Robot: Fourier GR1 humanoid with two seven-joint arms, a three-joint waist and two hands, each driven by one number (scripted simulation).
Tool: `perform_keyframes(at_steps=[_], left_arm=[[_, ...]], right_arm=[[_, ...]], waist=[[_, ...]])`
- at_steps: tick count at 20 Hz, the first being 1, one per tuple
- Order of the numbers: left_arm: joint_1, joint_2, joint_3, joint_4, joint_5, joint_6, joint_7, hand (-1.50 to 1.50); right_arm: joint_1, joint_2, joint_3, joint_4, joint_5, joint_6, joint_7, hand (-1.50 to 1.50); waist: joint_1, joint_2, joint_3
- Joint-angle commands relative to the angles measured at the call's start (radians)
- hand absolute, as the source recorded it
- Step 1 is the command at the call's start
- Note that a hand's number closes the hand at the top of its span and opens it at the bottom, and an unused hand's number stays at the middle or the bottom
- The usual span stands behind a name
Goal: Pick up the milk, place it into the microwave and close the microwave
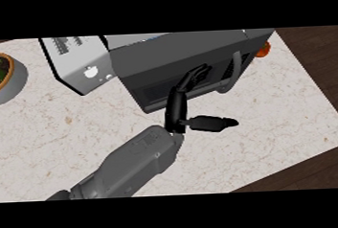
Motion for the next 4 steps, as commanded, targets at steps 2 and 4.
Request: perform_keyframes(at_steps=[2,4], left_arm=[[-0.057,0.0,0.045,0.079,0.034,0.012,0.001,-1.5],[-0.054,0.0,0.05,0.083,0.044,0.011,-0.015,-1.5]], right_arm=[[-0.032,-0.017,-0.009,0.054,-0.061,0.04,0.014,-1.5],[-0.035,-0.024,-0.018,0.069,-0.072,0.047,0.015,-1.5]], waist=[[-0.008,0.015,-0.001],[-0.016,0.012,-0.001]])
